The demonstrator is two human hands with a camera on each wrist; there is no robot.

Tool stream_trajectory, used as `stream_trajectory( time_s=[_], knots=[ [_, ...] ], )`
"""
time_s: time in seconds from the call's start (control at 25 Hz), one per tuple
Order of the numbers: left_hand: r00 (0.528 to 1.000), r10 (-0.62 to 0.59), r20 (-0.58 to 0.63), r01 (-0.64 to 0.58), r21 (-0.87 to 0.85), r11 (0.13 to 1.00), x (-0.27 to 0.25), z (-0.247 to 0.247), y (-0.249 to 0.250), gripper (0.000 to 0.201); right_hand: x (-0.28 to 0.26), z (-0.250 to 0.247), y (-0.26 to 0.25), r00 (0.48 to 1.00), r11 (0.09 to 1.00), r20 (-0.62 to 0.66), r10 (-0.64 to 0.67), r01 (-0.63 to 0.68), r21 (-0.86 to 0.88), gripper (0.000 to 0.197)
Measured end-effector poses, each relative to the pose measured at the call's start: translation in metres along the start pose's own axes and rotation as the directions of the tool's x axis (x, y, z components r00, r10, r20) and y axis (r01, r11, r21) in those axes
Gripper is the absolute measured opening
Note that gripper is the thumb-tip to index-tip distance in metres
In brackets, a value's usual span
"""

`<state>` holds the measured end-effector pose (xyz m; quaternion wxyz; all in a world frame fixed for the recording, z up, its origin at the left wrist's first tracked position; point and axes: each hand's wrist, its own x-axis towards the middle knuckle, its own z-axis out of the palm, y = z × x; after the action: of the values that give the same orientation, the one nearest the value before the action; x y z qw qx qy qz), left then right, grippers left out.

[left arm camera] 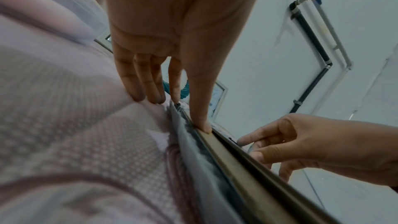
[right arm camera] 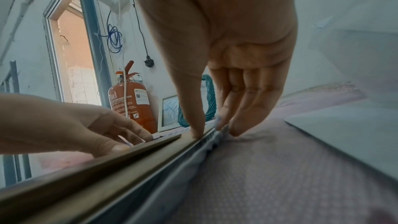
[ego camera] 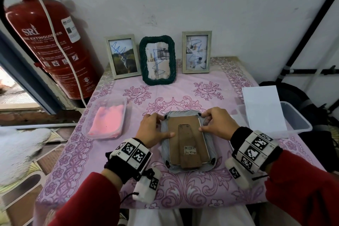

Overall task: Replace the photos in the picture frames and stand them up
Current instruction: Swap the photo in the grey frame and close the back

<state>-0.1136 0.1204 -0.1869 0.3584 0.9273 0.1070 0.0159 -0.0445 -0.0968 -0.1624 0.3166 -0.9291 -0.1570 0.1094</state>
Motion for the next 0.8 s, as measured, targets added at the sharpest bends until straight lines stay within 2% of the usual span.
stream_trajectory(
  time_s=[0.16, 0.32, 0.48, 0.8],
  knots=[
    [1.000, -0.016, -0.013, 0.014, -0.087, 0.996, -0.0001, 0.0008, -0.0003, 0.064, -0.0009, 0.0007, 0.0017, 1.000, 0.994, 0.024, 0.015, -0.018, 0.110, 0.042],
    [1.000, -0.030, -0.006, 0.028, -0.220, 0.975, -0.0006, 0.0028, 0.0010, 0.063, -0.0019, 0.0050, 0.0026, 0.999, 0.991, 0.038, -0.001, -0.004, 0.134, 0.031],
    [0.999, -0.035, 0.006, 0.035, -0.296, 0.954, 0.0000, 0.0057, -0.0013, 0.060, -0.0010, 0.0045, 0.0032, 1.000, 0.990, 0.020, 0.000, -0.003, 0.144, 0.035],
    [1.000, -0.023, 0.019, 0.029, -0.354, 0.935, 0.0007, 0.0063, -0.0061, 0.058, -0.0037, -0.0017, 0.0056, 0.997, 0.987, 0.064, -0.044, 0.033, 0.159, 0.045]
  ],
)
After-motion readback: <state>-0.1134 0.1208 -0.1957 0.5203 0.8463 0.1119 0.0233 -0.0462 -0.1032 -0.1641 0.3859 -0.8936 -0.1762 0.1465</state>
